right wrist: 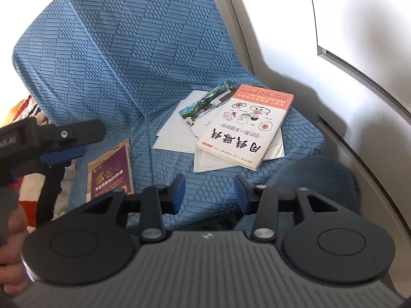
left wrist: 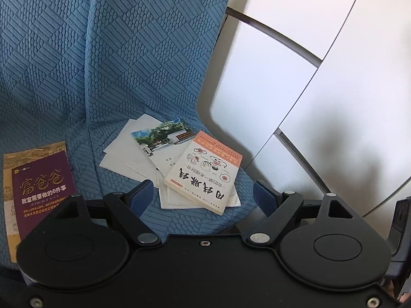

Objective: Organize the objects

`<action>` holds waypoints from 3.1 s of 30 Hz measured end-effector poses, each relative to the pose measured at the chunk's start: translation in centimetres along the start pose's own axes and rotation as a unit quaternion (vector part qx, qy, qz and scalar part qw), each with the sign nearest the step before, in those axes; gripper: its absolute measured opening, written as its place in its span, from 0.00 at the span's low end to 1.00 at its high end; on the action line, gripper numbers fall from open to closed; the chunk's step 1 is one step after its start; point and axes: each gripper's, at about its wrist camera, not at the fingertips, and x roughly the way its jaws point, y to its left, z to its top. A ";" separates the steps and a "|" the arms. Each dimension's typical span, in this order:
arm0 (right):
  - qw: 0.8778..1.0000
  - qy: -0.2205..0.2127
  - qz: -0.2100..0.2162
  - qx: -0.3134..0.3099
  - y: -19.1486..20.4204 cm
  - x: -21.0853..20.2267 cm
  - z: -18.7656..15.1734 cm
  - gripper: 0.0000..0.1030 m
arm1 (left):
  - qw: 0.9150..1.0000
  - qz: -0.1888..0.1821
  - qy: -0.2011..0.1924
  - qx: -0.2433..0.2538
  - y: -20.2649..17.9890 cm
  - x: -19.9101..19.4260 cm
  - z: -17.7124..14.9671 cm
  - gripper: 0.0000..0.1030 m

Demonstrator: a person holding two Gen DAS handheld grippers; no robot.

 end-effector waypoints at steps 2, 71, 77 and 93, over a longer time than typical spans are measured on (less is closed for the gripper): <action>1.000 0.004 0.000 0.004 -0.6 0.7 0.0 0.54 | 1.000 -0.005 0.000 -0.008 0.4 1.0 0.2 0.84; 0.885 -0.007 0.229 0.406 -17.2 17.7 -1.4 0.47 | 0.982 -0.028 0.133 -0.134 10.2 27.4 -1.3 0.27; 0.858 -0.007 0.271 0.435 -17.8 18.3 -1.5 0.47 | 0.982 -0.015 0.129 -0.138 10.7 27.1 -0.9 0.29; 0.836 -0.005 0.345 0.427 -16.5 20.3 0.1 0.46 | 0.966 -0.050 0.110 -0.229 13.2 22.4 -4.2 0.55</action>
